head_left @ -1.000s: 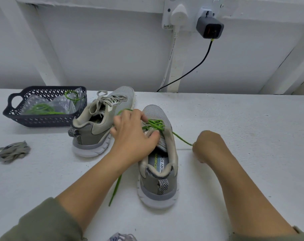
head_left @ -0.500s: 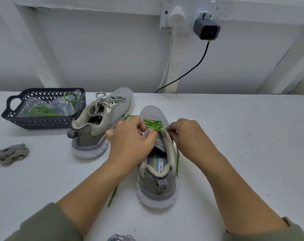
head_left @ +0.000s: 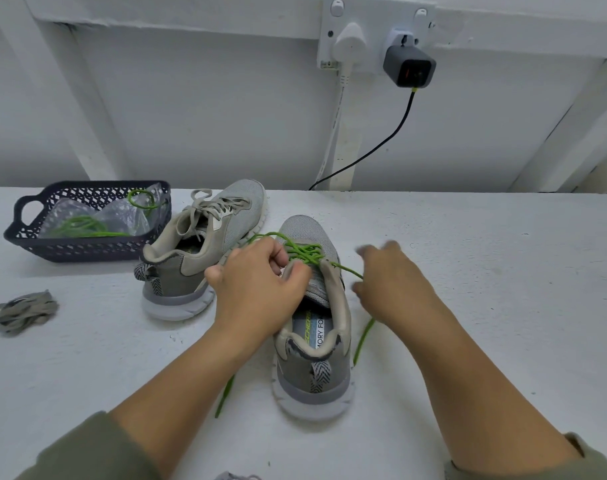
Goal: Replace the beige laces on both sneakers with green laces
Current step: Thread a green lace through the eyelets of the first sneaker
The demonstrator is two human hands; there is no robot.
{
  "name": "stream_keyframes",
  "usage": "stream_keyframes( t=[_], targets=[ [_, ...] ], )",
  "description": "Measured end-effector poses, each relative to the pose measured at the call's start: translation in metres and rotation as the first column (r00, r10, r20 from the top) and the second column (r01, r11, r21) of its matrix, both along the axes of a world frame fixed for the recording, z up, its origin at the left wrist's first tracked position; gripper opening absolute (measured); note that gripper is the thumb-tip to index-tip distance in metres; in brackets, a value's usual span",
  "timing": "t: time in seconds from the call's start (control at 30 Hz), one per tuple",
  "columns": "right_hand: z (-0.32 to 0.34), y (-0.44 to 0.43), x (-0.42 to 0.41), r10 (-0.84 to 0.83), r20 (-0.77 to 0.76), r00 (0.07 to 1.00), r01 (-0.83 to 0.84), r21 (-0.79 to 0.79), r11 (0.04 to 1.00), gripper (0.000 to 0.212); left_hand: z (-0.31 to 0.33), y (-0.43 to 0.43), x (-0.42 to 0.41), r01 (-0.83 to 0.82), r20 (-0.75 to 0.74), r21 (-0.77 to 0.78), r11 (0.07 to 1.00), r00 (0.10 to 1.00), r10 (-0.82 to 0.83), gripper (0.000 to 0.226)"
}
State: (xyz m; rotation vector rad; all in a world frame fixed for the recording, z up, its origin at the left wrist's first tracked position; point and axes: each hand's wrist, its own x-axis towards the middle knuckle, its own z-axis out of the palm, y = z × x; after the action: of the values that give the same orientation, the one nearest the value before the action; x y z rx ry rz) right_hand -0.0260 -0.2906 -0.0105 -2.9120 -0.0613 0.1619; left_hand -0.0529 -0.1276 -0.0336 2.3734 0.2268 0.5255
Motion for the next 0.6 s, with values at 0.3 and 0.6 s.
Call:
stream_keyframes(
  t=[0.3, 0.6],
  targets=[
    [0.001, -0.002, 0.002, 0.027, 0.01, 1.0, -0.028, 0.042, 0.999, 0.014, -0.001, 0.0, 0.0, -0.008, -0.007, -0.015, 1.0, 1.0, 0.008, 0.023],
    [-0.003, -0.011, -0.006, 0.087, 0.04, 0.995, -0.086, -0.017, 0.996, 0.027, -0.001, 0.001, -0.002, -0.017, -0.014, -0.028, 0.999, 1.0, 0.016, 0.016]
  ],
)
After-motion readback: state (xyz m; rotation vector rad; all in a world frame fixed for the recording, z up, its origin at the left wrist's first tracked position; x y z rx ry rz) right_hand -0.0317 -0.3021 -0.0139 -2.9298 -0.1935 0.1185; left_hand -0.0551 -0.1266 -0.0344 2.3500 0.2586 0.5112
